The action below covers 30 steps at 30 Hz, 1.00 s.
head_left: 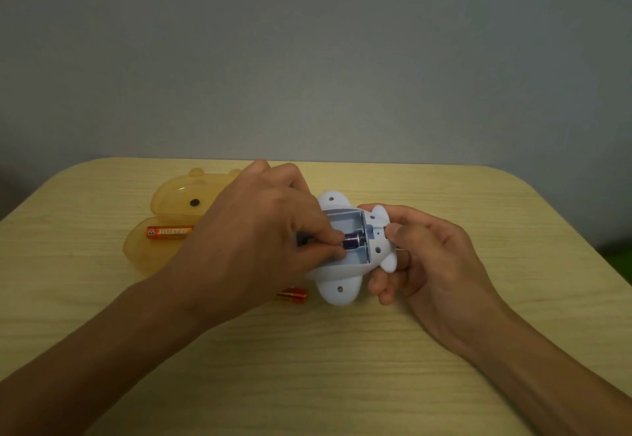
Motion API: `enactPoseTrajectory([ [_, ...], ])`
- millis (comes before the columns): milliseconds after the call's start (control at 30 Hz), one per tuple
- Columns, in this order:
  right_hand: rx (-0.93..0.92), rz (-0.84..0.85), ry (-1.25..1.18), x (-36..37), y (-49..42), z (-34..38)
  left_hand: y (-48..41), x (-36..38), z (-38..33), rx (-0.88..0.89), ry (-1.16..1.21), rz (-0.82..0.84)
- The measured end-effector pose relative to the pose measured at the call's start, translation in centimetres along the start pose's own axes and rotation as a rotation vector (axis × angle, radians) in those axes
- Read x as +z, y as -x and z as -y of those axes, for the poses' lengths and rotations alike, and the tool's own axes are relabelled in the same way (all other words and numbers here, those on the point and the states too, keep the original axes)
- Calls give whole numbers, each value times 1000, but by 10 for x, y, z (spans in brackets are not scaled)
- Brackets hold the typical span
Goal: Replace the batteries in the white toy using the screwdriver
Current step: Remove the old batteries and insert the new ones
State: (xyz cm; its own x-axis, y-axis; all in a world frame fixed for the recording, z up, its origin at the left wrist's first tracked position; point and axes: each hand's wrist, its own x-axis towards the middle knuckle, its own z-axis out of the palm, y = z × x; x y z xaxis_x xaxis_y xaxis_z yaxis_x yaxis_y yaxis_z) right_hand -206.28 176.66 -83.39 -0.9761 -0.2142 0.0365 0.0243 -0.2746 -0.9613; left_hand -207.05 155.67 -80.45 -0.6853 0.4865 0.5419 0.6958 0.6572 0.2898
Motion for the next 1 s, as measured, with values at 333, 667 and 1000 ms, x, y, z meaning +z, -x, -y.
enactPoseTrajectory([
  [333,11,-74,4,1,-1,1,-2,-14,11,12,29,-15],
  [667,-10,-201,-107,0,-5,0,30,-20,31,-38,62,251],
  [1000,-12,-205,-106,2,-4,1,29,-8,26,-19,123,382],
])
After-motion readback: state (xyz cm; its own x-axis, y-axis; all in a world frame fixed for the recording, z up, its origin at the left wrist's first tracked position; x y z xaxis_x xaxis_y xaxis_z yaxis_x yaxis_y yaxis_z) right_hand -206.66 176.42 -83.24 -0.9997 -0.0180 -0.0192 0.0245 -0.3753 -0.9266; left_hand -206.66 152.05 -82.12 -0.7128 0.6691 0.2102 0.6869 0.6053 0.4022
